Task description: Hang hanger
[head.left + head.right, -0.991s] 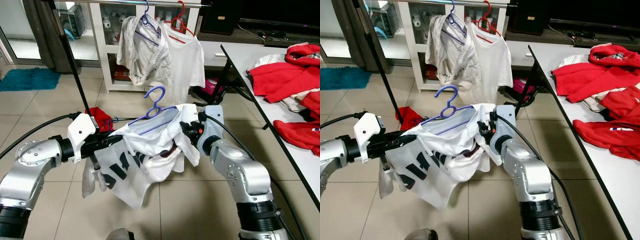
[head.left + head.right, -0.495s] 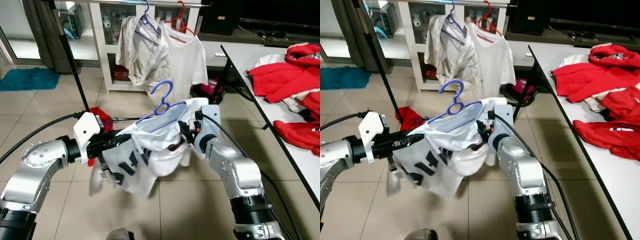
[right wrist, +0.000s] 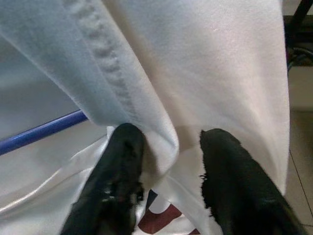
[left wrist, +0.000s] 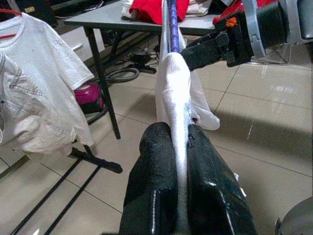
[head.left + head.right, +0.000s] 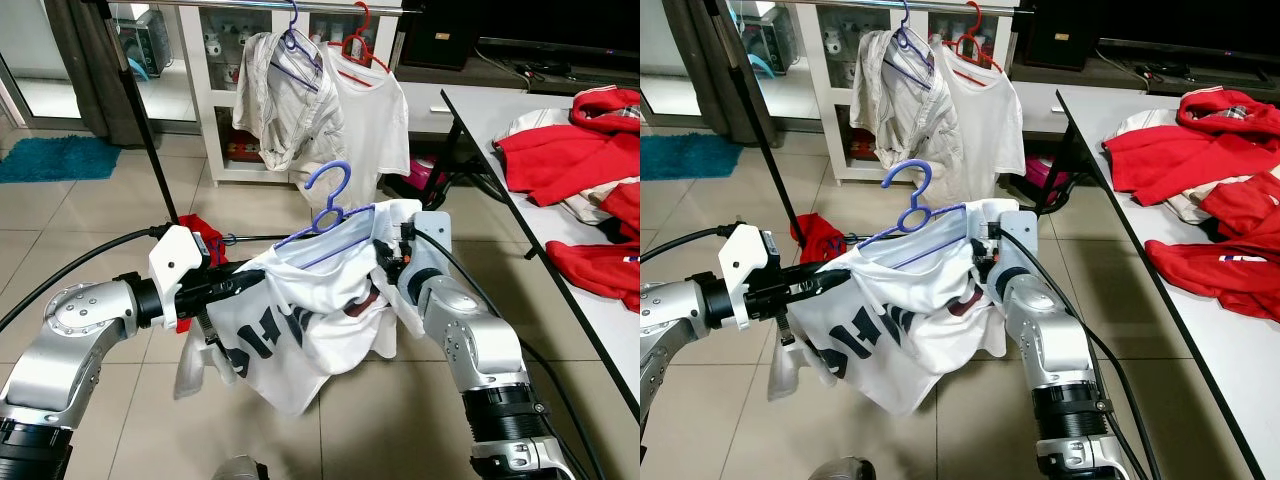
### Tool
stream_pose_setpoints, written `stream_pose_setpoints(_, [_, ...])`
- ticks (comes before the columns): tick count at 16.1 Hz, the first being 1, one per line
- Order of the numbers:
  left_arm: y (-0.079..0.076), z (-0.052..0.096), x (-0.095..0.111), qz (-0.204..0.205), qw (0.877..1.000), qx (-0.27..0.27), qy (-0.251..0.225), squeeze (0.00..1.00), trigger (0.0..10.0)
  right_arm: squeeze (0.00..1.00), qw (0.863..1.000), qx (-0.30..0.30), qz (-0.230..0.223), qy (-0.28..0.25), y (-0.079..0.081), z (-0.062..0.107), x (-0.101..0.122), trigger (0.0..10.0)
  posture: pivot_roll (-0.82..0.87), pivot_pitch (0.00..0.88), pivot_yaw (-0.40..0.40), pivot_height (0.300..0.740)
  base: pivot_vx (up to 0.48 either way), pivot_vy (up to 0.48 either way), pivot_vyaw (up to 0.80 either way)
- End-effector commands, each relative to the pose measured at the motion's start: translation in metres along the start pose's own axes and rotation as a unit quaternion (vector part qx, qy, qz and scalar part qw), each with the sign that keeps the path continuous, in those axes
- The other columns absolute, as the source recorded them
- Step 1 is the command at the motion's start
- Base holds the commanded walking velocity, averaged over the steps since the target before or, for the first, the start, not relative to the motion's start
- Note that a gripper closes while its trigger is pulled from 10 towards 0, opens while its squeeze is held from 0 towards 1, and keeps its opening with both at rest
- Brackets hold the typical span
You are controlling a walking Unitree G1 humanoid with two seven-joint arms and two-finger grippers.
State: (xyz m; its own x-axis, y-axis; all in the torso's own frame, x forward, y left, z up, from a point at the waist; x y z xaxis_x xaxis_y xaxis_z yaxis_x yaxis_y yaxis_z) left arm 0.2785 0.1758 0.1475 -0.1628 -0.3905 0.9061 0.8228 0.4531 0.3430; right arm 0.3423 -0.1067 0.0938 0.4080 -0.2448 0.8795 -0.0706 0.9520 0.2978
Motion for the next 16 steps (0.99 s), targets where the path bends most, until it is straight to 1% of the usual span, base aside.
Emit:
stream_pose_setpoints(1, [0.0, 0.0, 0.01, -0.007, 1.0, -0.002, -0.021, 0.0, 0.0, 0.0, 1.0, -0.005, -0.004, -0.009, -0.003, -0.001, 0.004, 0.0, -0.01, 0.0, -0.047, 0.74, 0.0, 0.0, 0.0])
stream_pose_setpoints(7, [0.002, 0.002, 0.006, -0.011, 1.0, 0.003, -0.007, 0.0, 0.0, 0.0, 1.0, 0.013, -0.006, -0.021, -0.001, -0.001, 0.006, 0.0, 0.0, 0.0, -0.048, 0.74, 0.0, 0.0, 0.0])
stream_pose_setpoints(9, [0.005, 0.004, 0.001, -0.018, 1.0, 0.013, 0.013, 0.0, 0.0, 0.0, 0.999, 0.027, -0.012, -0.027, 0.002, 0.002, 0.008, 0.0, 0.0, 0.0, -0.048, 0.74, 0.0, 0.0, 0.0])
stream_pose_setpoints(10, [0.007, 0.006, -0.004, -0.021, 0.999, 0.019, 0.024, 0.0, 0.0, 0.0, 0.999, 0.03, -0.014, -0.03, -0.001, 0.006, 0.011, 0.0, 0.0, 0.0, -0.048, 0.74, 0.0, 0.0, 0.0])
stream_pose_setpoints(12, [0.009, 0.007, -0.006, -0.023, 0.999, 0.022, 0.03, 0.0, 0.0, 0.0, 0.999, 0.03, -0.014, -0.033, -0.003, 0.008, 0.012, 0.0, 0.0, 0.0, -0.051, 0.74, 0.0, 0.0, 0.0])
stream_pose_setpoints(13, [0.011, 0.012, -0.012, -0.027, 0.998, 0.025, 0.048, 0.0, 0.0, 0.0, 0.998, 0.031, -0.025, -0.05, -0.01, 0.014, 0.022, 0.0, 0.0, 0.0, -0.049, 0.74, 0.0, 0.0, 0.0])
stream_pose_setpoints(14, [0.011, 0.013, -0.015, -0.028, 0.998, 0.023, 0.054, 0.0, 0.0, 0.0, 0.997, 0.035, -0.033, -0.063, -0.012, 0.017, 0.028, 0.0, -0.01, 0.0, -0.046, 0.74, 0.0, 0.0, 0.0])
stream_pose_setpoints(16, [0.009, 0.014, -0.017, -0.033, 0.997, 0.015, 0.062, 0.0, 0.0, 0.0, 0.996, 0.042, -0.041, -0.071, -0.011, 0.018, 0.034, 0.0, -0.01, 0.0, -0.044, 0.74, 0.0, 0.0, 0.0])
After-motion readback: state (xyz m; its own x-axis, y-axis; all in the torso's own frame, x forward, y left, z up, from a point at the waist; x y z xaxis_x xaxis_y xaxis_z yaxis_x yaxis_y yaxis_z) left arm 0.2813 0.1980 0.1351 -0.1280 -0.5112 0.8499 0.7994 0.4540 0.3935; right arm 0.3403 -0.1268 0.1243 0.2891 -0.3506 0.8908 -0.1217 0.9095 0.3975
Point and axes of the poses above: a point about 5 cm out from each wrist's last joint towards the gripper, its own z axis pointing back from the gripper into the wrist, its own x axis along the axis of the wrist's last joint, y = z × x, the point moved 3 cm from there along -z, pointing out of the wrist towards the gripper, and after that the axes turned 10 degrees about -z, right-handed, at the moved point
